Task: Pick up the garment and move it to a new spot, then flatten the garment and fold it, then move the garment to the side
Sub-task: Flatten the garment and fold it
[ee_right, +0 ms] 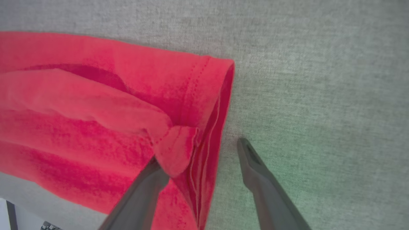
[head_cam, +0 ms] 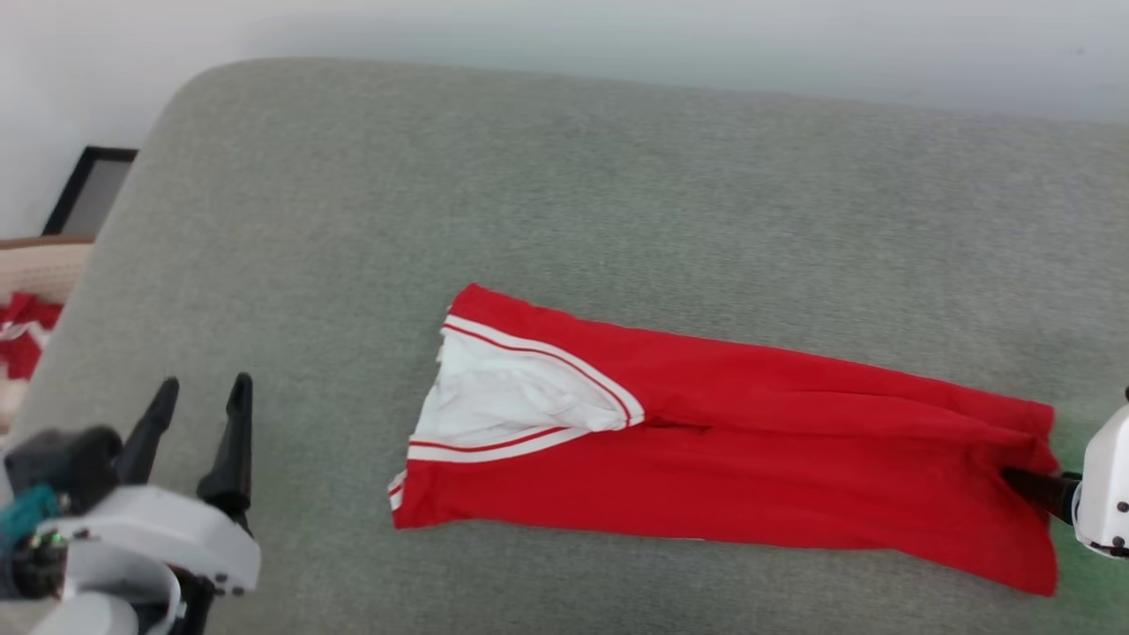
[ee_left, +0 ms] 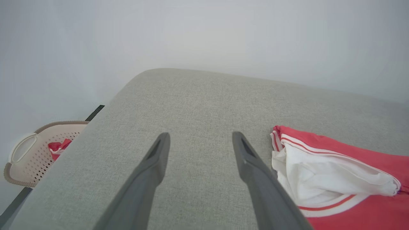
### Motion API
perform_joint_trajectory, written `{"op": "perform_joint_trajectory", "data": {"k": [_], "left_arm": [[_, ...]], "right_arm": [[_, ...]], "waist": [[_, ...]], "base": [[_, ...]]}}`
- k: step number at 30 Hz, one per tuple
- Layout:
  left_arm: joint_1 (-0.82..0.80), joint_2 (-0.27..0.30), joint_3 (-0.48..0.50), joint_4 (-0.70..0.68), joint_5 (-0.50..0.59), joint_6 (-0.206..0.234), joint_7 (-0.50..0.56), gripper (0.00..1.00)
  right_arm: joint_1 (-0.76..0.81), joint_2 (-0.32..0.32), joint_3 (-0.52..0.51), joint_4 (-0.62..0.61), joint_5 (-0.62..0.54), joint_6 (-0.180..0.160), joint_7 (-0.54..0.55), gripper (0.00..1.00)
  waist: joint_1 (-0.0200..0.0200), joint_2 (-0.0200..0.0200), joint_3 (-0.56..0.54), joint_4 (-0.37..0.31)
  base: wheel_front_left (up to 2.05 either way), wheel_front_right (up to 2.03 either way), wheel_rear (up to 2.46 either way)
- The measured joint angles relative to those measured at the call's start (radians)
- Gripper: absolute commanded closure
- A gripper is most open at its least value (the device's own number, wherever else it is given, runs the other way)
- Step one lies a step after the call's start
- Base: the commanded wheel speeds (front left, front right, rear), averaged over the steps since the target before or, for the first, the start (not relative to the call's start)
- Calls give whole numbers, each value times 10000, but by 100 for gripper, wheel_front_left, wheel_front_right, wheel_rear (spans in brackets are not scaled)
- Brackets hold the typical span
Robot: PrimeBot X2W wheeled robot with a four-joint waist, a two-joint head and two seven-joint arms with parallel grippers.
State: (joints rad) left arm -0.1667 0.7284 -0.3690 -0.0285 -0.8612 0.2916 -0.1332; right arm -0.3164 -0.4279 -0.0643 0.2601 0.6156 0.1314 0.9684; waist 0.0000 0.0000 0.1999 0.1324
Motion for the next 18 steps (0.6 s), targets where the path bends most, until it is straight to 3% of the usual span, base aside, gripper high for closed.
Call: {"op": "perform_joint_trajectory", "data": {"k": [8, 9, 10, 11, 18], "left_arm": [[664, -679, 529, 510, 142, -13, -1151, 0], [737, -767, 644, 566, 169, -40, -1191, 0], [801, -882, 754, 614, 176, -81, -1225, 0], [865, -1001, 842, 637, 203, -119, -1237, 0], [1116, -1626, 1555, 821, 644, -562, -1271, 0]], "right_arm": [[-32, 151, -359, 598, -140, -2, 163, 0], [-68, 159, -391, 694, -142, -2, 174, 29], [-87, 151, -389, 765, -125, -4, 176, 84], [-121, 128, -385, 832, -90, -4, 178, 100], [-333, 69, -174, 1016, 117, -4, 132, 100]], "waist": [[0, 0, 108, 567], [0, 0, 123, 620], [0, 0, 138, 668], [0, 0, 152, 711], [0, 0, 188, 849]], "base": [[0, 0, 0], [0, 0, 0], [0, 0, 0], [0, 0, 0], [0, 0, 0]]}}
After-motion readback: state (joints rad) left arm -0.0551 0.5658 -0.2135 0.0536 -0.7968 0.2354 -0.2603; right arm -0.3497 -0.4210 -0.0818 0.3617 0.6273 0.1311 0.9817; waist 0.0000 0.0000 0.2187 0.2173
